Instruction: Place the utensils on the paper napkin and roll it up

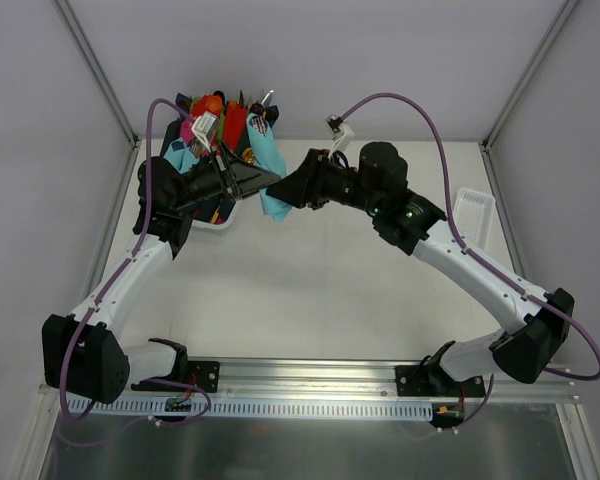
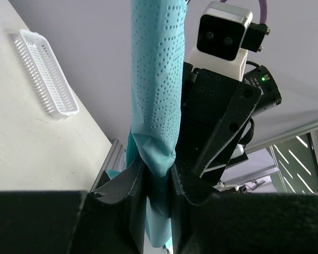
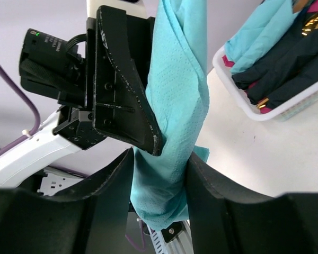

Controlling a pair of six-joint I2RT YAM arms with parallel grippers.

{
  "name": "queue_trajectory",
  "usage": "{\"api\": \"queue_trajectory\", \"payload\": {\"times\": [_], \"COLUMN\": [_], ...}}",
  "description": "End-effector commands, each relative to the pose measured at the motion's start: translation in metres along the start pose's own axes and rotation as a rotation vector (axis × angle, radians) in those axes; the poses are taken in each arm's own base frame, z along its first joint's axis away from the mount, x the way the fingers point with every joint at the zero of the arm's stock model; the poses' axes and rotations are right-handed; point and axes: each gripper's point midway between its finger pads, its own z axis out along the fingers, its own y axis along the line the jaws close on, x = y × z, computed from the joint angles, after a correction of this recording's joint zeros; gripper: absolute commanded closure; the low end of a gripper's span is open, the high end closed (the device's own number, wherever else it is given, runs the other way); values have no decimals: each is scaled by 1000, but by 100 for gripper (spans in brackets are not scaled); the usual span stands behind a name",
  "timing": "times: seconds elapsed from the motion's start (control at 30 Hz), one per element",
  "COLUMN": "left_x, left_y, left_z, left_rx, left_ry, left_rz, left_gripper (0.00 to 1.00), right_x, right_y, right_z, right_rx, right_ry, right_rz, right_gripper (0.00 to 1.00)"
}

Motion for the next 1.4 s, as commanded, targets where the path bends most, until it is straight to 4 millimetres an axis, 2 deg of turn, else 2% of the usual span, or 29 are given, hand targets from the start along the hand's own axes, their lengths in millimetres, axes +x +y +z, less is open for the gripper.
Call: {"api": "queue_trajectory", "payload": {"times": [0.0, 0.17, 0.67, 1.0, 1.13, 1.17, 1.3, 1.33, 1.37], "left_x": [3, 3, 1, 0, 0, -2, -9, -13, -16], "left_y": [-22, -25, -26, -29, -31, -31, -34, -42, -41], "left_z": [2, 1, 0, 0, 1, 1, -5, -7, -11], "left_rx": [89, 96, 113, 112, 92, 81, 13, 11, -10], "left_ry": [9, 6, -16, -21, -6, -4, 21, 20, 21], "left_rz": [61, 65, 54, 66, 100, 108, 188, 267, 285], "left_gripper": [100, 100, 100, 97, 80, 71, 54, 52, 50], "right_x": [-6, -10, -2, 2, -3, -4, -14, -16, -18], "right_y": [42, 41, 40, 33, 32, 32, 36, 36, 38], "right_z": [-3, -5, -9, -12, -14, -15, -19, -21, -22], "right_rx": [-196, -214, -242, -227, -221, -219, -224, -223, -227], "right_ry": [-8, -17, -9, -14, -40, -46, -75, -81, -87], "right_rz": [18, 41, 50, 31, 19, 18, 2, 2, -2], "right_gripper": [54, 54, 56, 99, 100, 100, 100, 100, 100]}}
